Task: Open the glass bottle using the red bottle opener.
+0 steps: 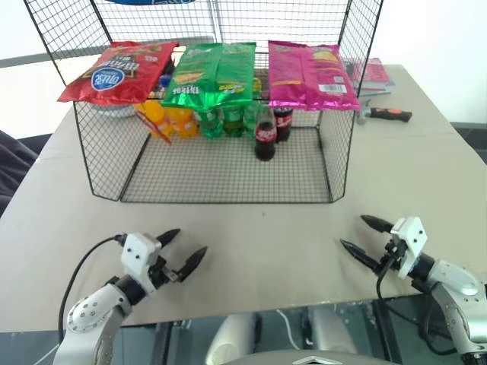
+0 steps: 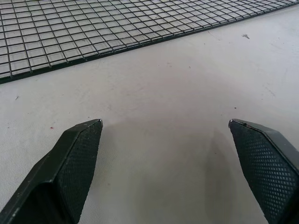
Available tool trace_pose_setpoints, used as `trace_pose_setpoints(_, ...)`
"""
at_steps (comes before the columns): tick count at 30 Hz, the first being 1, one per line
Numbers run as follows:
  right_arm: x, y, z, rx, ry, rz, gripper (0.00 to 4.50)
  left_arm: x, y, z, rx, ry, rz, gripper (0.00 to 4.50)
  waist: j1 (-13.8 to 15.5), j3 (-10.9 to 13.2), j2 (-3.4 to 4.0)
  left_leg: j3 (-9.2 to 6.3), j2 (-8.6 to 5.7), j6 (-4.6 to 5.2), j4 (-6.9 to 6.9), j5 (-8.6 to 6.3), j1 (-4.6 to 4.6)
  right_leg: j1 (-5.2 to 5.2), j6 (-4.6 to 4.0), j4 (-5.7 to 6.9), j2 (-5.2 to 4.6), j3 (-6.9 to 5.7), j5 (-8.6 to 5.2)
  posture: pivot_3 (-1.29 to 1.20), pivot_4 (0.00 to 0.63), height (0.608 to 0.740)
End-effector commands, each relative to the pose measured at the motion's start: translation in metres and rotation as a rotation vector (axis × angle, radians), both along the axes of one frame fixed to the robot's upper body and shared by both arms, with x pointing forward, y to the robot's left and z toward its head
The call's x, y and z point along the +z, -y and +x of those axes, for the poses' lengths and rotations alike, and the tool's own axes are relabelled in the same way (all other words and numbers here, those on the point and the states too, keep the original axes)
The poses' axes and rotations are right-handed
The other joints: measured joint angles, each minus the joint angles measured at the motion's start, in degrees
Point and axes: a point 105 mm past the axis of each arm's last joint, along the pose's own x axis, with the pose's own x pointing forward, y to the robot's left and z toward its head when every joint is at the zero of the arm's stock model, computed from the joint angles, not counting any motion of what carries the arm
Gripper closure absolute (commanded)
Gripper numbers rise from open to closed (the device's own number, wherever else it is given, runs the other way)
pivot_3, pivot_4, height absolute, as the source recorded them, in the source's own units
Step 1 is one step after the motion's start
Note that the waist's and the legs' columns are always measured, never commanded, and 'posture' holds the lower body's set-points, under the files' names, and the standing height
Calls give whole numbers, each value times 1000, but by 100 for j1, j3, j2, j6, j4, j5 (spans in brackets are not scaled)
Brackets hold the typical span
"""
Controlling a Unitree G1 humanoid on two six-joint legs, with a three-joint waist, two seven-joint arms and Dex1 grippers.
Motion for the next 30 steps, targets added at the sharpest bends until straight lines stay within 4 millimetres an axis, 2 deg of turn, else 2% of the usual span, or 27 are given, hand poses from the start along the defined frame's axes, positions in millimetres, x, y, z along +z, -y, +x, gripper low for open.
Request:
trace_pose_setpoints(1,14,-2,0,24,61,0,41,3,-5,0,-4,24,10,0,0,0,0,0,0,0,0,0,0,0,0,0,0,0,0,0,150,740)
trace_pose_setpoints(10,16,-5,3,35,70,0,41,3,-12,1,15,25,-11,0,-1,0,0,-1,0,0,0,0,1,0,6,0,1,-1,-4,0,150,740)
trace_pose_setpoints(26,17,-7,3,43,82,9,41,6,-9,2,4,44,-9,0,-1,0,0,-1,1,0,0,0,1,0,6,0,1,0,-4,0,150,740)
trace_pose_setpoints(30,21,-12,2,63,100,17,41,14,-8,8,24,83,-22,0,2,0,0,-1,1,0,0,0,1,0,6,0,1,-1,-4,0,150,740)
